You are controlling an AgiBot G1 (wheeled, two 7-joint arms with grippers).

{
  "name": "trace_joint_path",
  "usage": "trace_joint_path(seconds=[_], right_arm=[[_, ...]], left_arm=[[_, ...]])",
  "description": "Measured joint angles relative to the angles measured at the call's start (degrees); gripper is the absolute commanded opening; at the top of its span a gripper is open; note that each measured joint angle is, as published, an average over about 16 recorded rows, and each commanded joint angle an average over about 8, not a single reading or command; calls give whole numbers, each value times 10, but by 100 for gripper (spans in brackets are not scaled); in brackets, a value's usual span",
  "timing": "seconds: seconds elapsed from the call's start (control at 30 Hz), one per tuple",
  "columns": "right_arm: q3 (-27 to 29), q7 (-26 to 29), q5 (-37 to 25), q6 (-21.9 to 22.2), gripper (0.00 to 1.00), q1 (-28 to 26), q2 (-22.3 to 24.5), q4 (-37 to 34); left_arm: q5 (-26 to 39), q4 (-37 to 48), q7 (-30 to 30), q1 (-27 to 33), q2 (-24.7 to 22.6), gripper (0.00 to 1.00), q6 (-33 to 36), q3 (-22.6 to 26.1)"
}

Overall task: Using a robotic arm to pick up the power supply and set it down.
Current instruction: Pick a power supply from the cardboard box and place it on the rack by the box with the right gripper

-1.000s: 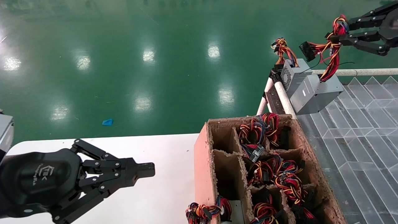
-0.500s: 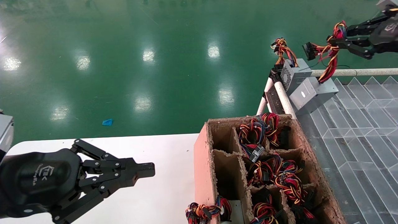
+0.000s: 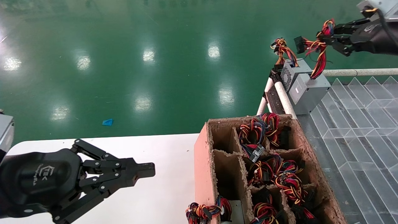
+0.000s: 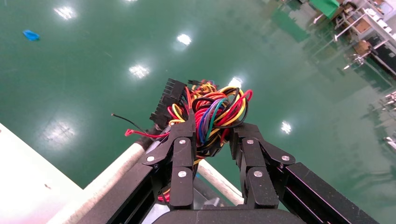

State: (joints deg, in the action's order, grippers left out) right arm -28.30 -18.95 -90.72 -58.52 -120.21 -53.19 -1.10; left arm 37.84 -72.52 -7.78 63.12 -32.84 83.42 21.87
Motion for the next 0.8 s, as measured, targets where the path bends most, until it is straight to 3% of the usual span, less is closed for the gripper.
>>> trace_joint_path(seconds=[0.53,0.6,0.8], right_arm=[[11,11,15,33,1,33,-20,4],[12,12,18,38,11,37,-23,5],[18,16,26,50,85,47,-28,6]], left_arm=[[0,0,0,0,0,0,0,0],[0,0,0,0,0,0,0,0],[0,0,0,0,0,0,0,0]])
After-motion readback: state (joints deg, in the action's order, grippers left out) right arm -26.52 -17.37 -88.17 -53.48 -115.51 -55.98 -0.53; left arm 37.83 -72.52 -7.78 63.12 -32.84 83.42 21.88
